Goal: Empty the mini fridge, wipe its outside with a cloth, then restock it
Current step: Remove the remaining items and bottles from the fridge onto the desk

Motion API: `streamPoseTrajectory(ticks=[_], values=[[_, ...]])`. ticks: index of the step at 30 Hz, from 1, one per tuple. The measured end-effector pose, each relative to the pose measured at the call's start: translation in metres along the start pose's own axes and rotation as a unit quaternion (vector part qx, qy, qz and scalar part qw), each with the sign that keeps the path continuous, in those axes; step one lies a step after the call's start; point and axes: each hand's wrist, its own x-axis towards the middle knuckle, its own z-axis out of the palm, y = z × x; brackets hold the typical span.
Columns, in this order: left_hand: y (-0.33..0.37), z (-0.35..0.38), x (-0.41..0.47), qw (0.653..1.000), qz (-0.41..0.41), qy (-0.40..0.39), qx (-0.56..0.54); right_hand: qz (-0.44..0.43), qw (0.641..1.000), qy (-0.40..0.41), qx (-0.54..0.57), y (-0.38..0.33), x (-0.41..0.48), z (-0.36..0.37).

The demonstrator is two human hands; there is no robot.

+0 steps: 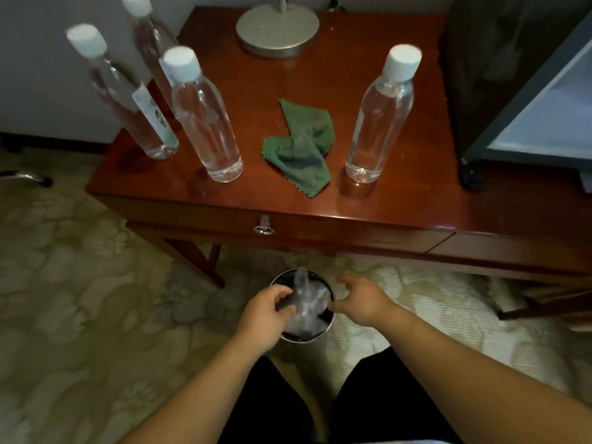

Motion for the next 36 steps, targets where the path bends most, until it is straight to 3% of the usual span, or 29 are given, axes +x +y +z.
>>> streamPoseTrajectory(ticks=[7, 14, 26, 31, 36], values=[[0.104, -0.09, -0.103, 0.999, 0.045, -0.001, -0.011, -0.001, 0.998, 0.033, 0.051, -0.065, -0.141, -0.085], [0.214, -0.157, -0.151, 0.988, 0.153, 0.002, 0.016, -0.063, 0.983, 0.136, 0.103, -0.12, -0.24, -0.164], [0.306, -0.14, -0.156, 0.955, 0.291, -0.052, 0.037, -0.057, 0.948, 0.267, 0.162, -0.091, -0.292, -0.218], [0.339, -0.116, -0.151, 0.944, 0.317, -0.069, 0.05, -0.04, 0.923, 0.33, 0.192, -0.059, -0.299, -0.239], [0.376, -0.081, -0.139, 0.941, 0.319, -0.086, 0.072, -0.023, 0.914, 0.343, 0.218, -0.019, -0.292, -0.269]])
